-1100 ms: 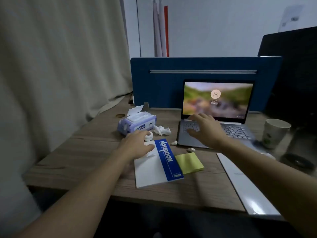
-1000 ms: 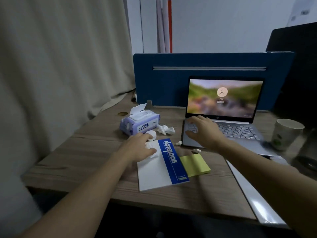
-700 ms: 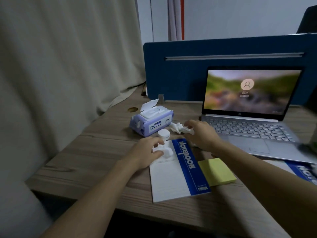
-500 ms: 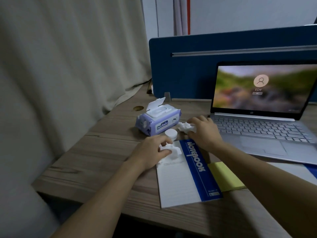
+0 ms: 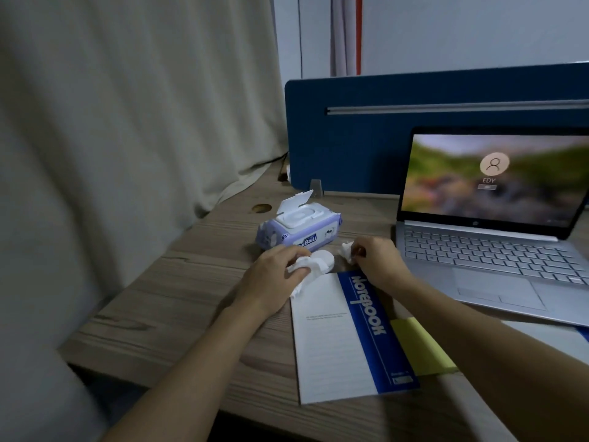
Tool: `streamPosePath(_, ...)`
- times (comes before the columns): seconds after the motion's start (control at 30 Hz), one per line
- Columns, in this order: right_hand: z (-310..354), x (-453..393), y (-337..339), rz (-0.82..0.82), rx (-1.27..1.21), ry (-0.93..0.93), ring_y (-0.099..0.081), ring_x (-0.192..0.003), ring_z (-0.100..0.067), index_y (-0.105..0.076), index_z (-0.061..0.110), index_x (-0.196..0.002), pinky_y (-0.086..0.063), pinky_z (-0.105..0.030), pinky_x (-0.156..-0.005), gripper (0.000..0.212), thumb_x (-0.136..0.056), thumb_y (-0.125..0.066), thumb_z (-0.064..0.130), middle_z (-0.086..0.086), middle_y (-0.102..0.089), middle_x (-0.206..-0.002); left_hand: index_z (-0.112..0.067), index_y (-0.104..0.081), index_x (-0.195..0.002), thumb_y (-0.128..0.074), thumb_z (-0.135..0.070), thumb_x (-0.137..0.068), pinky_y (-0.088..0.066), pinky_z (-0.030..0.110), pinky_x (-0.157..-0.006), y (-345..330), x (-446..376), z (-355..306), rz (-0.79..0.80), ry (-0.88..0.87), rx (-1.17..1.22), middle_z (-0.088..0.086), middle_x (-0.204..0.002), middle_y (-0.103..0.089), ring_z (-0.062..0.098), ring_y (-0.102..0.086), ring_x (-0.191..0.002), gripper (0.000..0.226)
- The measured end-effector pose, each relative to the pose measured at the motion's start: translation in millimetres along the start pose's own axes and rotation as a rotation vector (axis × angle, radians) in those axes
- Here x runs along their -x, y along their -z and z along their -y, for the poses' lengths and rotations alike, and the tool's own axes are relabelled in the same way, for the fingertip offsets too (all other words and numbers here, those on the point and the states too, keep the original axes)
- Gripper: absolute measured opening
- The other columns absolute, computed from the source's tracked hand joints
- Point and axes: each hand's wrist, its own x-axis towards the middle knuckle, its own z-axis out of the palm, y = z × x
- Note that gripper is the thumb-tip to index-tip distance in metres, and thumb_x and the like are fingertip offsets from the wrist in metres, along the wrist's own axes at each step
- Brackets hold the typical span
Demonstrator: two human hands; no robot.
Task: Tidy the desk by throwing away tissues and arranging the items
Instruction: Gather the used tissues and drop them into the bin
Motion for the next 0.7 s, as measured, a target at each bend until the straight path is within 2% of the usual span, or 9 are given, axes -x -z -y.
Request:
streamPosePath(0.1,2,13,9,-0.083,-0.111,0.023,-0.062,-0.082,-0.018,-0.062,0.018,-0.084,-0.051,-0.028,-0.068,0.008,-0.091,-0.061,0.014,0.000,-0.065,-0.089,-0.024,-0.065,-0.116,-0.068,-0.030,-0.089,-0.053,0.026,-0.079,-3,-3,-9,-0.045,0.050,0.067,-0.002,-0.110,-0.066,0.013,-0.061,-0.099,0.027)
streamPosePath(0.2,8,30,22,-0.114,-0.231,0.058,-0.059,-0.074,-0.013,-0.058,0.023,-0.074,-0.044,-0.020,-0.060,0.019,-0.088,-0.066,0.014,0.005,-0.063,-0.079,-0.023,-0.063,-0.119,-0.066,-0.028,-0.091,-0.055,0.030,-0.082,-9,-5,-25,-0.037,0.091,0.129,0.000,-0.115,-0.066,0.014,-0.061,-0.103,0.029)
streamPosePath(0.27,13,43,31,-0.121,-0.267,0.096,-0.060,-0.071,-0.016,-0.055,0.025,-0.070,-0.046,-0.024,-0.060,0.024,-0.087,-0.068,0.014,0.004,-0.064,-0.076,-0.023,-0.062,-0.121,-0.065,-0.027,-0.092,-0.051,0.025,-0.080,-15,-6,-37,-0.028,0.087,0.112,0.000,-0.116,-0.066,0.014,-0.061,-0.102,0.030)
streamPosePath(0.33,16,59,38,-0.114,-0.308,0.123,-0.062,-0.072,-0.020,-0.057,0.023,-0.072,-0.054,-0.036,-0.064,0.020,-0.087,-0.067,0.013,0.000,-0.065,-0.076,-0.023,-0.061,-0.121,-0.064,-0.026,-0.092,-0.047,0.021,-0.075,-22,-5,-49,-0.016,0.097,0.129,-0.002,-0.113,-0.066,0.012,-0.062,-0.098,0.029)
streamPosePath(0.4,17,73,43,-0.104,-0.394,0.127,-0.063,-0.074,-0.024,-0.057,0.026,-0.073,-0.057,-0.043,-0.067,0.023,-0.087,-0.065,0.011,-0.001,-0.065,-0.077,-0.027,-0.060,-0.118,-0.063,-0.028,-0.093,-0.047,0.019,-0.067,-27,-3,-62,-0.011,0.149,0.232,-0.004,-0.109,-0.066,0.008,-0.064,-0.092,0.025)
streamPosePath(0.47,17,85,50,-0.093,-0.493,0.099,-0.064,-0.075,-0.025,-0.058,0.026,-0.076,-0.057,-0.043,-0.067,0.022,-0.087,-0.064,0.008,-0.001,-0.065,-0.077,-0.032,-0.058,-0.115,-0.062,-0.029,-0.094,-0.052,0.021,-0.065,-33,0,-76,0.018,0.167,0.346,-0.006,-0.107,-0.067,0.006,-0.066,-0.089,0.022)
streamPosePath(0.57,11,102,60,-0.041,-0.617,0.064,-0.061,-0.069,-0.015,-0.060,0.020,-0.081,-0.054,-0.032,-0.064,0.017,-0.088,-0.063,0.005,-0.002,-0.064,-0.078,-0.032,-0.059,-0.123,-0.061,-0.020,-0.094,-0.058,0.036,-0.081,-41,3,-95,0.075,0.123,0.440,-0.003,-0.114,-0.069,0.011,-0.066,-0.099,0.031)
streamPosePath(0.7,-1,127,77,0.010,-0.660,0.044,-0.061,-0.071,-0.014,-0.058,0.015,-0.085,-0.053,-0.030,-0.065,0.016,-0.090,-0.059,0.001,-0.006,-0.063,-0.081,-0.035,-0.055,-0.134,-0.058,-0.012,-0.095,-0.054,0.036,-0.093,-52,8,-113,0.211,0.030,0.464,-0.006,-0.122,-0.067,0.007,-0.063,-0.107,0.044)
